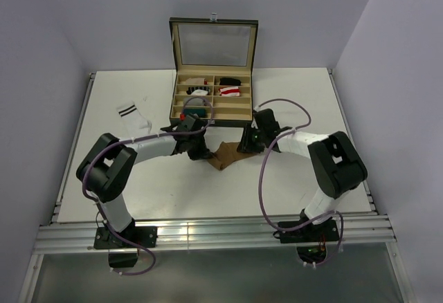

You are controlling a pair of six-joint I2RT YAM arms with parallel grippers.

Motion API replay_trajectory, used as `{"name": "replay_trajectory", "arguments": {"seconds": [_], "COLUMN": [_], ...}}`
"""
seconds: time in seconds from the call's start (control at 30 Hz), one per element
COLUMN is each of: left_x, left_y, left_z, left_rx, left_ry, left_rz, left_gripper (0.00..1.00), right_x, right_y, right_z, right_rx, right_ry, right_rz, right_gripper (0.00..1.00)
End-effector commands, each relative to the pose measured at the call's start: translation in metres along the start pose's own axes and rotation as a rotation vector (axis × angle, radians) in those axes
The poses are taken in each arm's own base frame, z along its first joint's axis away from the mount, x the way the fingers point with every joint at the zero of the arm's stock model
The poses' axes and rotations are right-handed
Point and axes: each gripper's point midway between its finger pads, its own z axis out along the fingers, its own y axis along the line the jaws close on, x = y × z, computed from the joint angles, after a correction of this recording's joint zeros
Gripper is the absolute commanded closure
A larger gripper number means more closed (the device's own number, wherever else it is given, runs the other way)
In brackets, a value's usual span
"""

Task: Roll the socks
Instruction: Roll the sock at the center of the board.

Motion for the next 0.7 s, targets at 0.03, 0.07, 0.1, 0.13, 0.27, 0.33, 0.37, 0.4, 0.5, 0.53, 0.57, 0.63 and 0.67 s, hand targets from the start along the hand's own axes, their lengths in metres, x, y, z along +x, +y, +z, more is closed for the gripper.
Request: {"name": "replay_trajectory", "arguments": {"seconds": [0.03,0.07,0.1,0.13,0.27,0.33,0.37,0.4,0.5,0.53,0.57,0.63,0.67], "left_x": [-0.013,-0.013,-0.013,-0.012,-0.014,-0.016,-0.016,-0.017,-0.018,-0.017,-0.017,-0.016,-0.016], "left_y": [0.010,0.010,0.010,0.010,0.009,0.008,0.009,0.009,0.009,0.009,0.009,0.010,0.010], "left_z": [-0.014,-0.015,-0.017,-0.018,-0.021,-0.019,-0.018,-0.018,-0.013,-0.010,-0.009,-0.006,-0.006], "left_rx": [-0.041,-0.039,-0.037,-0.033,-0.024,-0.032,-0.038,-0.041,-0.053,-0.058,-0.059,-0.067,-0.067], "left_ry": [-0.048,-0.049,-0.048,-0.048,-0.061,-0.066,-0.064,-0.065,-0.055,-0.049,-0.046,-0.036,-0.034], "left_rz": [0.037,0.042,0.048,0.050,0.051,0.049,0.050,0.049,0.049,0.049,0.049,0.050,0.051], "left_gripper": [0.99,0.99,0.99,0.99,0.99,0.99,0.99,0.99,0.99,0.99,0.99,0.99,0.99], "right_x": [-0.014,-0.027,-0.030,-0.035,-0.063,-0.073,-0.071,-0.076,-0.064,-0.063,-0.040,-0.029,-0.012], "right_y": [-0.017,-0.012,-0.012,-0.012,0.008,0.026,0.030,0.045,0.073,0.083,0.097,0.110,0.117], "right_z": [0.020,0.022,0.024,0.024,0.015,-0.001,-0.006,-0.021,-0.041,-0.045,-0.042,-0.044,-0.039], "right_rx": [0.123,0.119,0.129,0.135,0.089,0.045,0.034,-0.004,-0.034,-0.046,-0.073,-0.088,-0.108], "right_ry": [-0.003,-0.023,-0.024,-0.029,-0.113,-0.168,-0.180,-0.229,-0.308,-0.343,-0.324,-0.352,-0.330], "right_rz": [-0.028,-0.037,-0.038,-0.046,-0.117,-0.188,-0.218,-0.259,-0.403,-0.456,-0.517,-0.580,-0.619], "right_gripper": [0.59,0.58,0.57,0.57,0.52,0.52,0.51,0.51,0.49,0.48,0.48,0.46,0.46]}}
